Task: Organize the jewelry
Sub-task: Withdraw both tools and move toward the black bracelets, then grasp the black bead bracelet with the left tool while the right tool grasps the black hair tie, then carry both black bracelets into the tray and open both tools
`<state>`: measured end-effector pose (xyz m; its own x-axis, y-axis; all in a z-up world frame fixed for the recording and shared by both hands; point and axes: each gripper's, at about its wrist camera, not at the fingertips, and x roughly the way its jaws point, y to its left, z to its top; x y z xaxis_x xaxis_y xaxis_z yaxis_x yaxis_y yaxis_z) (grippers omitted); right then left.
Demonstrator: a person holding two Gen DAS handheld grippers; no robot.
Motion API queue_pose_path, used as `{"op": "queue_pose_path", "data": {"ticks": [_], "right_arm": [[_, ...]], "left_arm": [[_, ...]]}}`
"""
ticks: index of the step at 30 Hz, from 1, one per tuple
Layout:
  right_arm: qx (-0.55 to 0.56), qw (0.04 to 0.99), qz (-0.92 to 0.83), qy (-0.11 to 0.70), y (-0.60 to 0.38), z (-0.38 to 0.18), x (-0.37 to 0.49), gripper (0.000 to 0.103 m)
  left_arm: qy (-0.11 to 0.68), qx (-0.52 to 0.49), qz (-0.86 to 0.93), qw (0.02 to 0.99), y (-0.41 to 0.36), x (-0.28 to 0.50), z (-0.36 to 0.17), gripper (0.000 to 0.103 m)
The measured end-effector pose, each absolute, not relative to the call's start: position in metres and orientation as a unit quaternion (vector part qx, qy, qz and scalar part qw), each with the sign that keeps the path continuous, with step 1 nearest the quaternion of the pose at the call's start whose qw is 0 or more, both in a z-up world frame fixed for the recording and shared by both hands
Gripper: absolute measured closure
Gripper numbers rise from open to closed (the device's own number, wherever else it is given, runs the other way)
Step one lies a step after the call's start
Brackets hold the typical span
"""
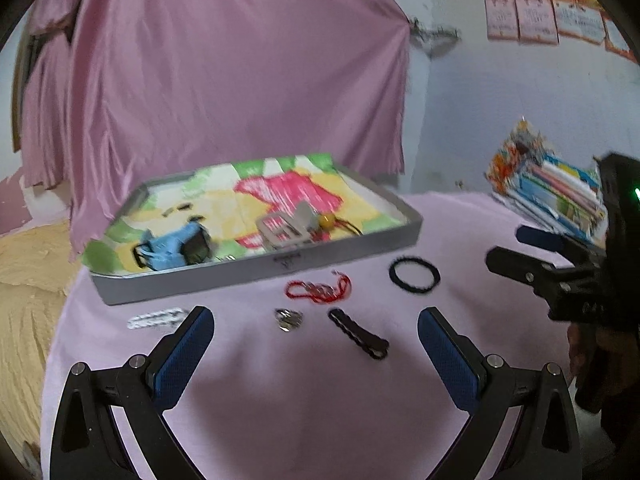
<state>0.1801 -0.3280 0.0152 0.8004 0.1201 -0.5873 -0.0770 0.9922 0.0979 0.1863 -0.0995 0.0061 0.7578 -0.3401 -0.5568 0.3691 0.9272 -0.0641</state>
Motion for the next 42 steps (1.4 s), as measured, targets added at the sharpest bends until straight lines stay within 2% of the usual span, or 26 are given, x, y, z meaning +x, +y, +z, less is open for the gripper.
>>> {"op": "queue_pose_path", "data": {"ticks": [3, 5, 7, 8, 11, 13, 16, 20, 24, 29, 34, 39, 42], "right_arm": [[0.045, 0.937, 0.061, 0.341, -0.33, 0.006, 0.192, 0.005], [0.051, 0.928, 0.07, 0.363, -0.332, 0.001, 0.201, 0.015], [0.054, 0.922, 0.076, 0.377, -0.331, -0.003, 0.209, 0.033], [0.053, 0.918, 0.079, 0.385, -0.33, -0.006, 0.213, 0.035], [0.041, 0.911, 0.087, 0.401, -0.326, -0.009, 0.223, 0.04], [0.033, 0.908, 0.09, 0.408, -0.323, -0.01, 0.229, 0.046], [0.023, 0.903, 0.095, 0.418, -0.319, -0.01, 0.24, 0.055], [0.01, 0.897, 0.097, 0.43, -0.315, -0.012, 0.253, 0.06], [0.005, 0.893, 0.104, 0.438, -0.31, -0.014, 0.259, 0.066], [-0.014, 0.889, 0.106, 0.445, -0.3, -0.019, 0.265, 0.074], [-0.026, 0.888, 0.107, 0.446, -0.296, -0.018, 0.264, 0.089], [-0.032, 0.887, 0.118, 0.446, -0.292, -0.017, 0.254, 0.097], [-0.039, 0.885, 0.129, 0.445, -0.288, -0.017, 0.245, 0.098]], "left_arm": [[0.31, 0.029, -0.2, 0.929, -0.107, 0.191, 0.002, 0.001], [0.324, 0.031, -0.208, 0.922, -0.112, 0.195, -0.001, 0.006], [0.337, 0.031, -0.219, 0.915, -0.118, 0.198, -0.003, 0.017], [0.342, 0.031, -0.221, 0.913, -0.12, 0.2, -0.005, 0.018], [0.36, 0.032, -0.23, 0.904, -0.127, 0.206, -0.009, 0.032], [0.374, 0.034, -0.231, 0.898, -0.132, 0.21, -0.013, 0.04], [0.388, 0.039, -0.229, 0.892, -0.14, 0.215, -0.015, 0.047], [0.391, 0.059, -0.222, 0.891, -0.147, 0.216, -0.016, 0.049], [0.405, 0.078, -0.212, 0.886, -0.151, 0.218, -0.02, 0.064], [0.406, 0.081, -0.205, 0.887, -0.148, 0.218, -0.019, 0.074], [0.409, 0.074, -0.2, 0.887, -0.141, 0.22, -0.018, 0.087], [0.41, 0.063, -0.208, 0.886, -0.136, 0.219, -0.018, 0.088], [0.41, 0.052, -0.216, 0.885, -0.131, 0.218, -0.018, 0.089]]}}
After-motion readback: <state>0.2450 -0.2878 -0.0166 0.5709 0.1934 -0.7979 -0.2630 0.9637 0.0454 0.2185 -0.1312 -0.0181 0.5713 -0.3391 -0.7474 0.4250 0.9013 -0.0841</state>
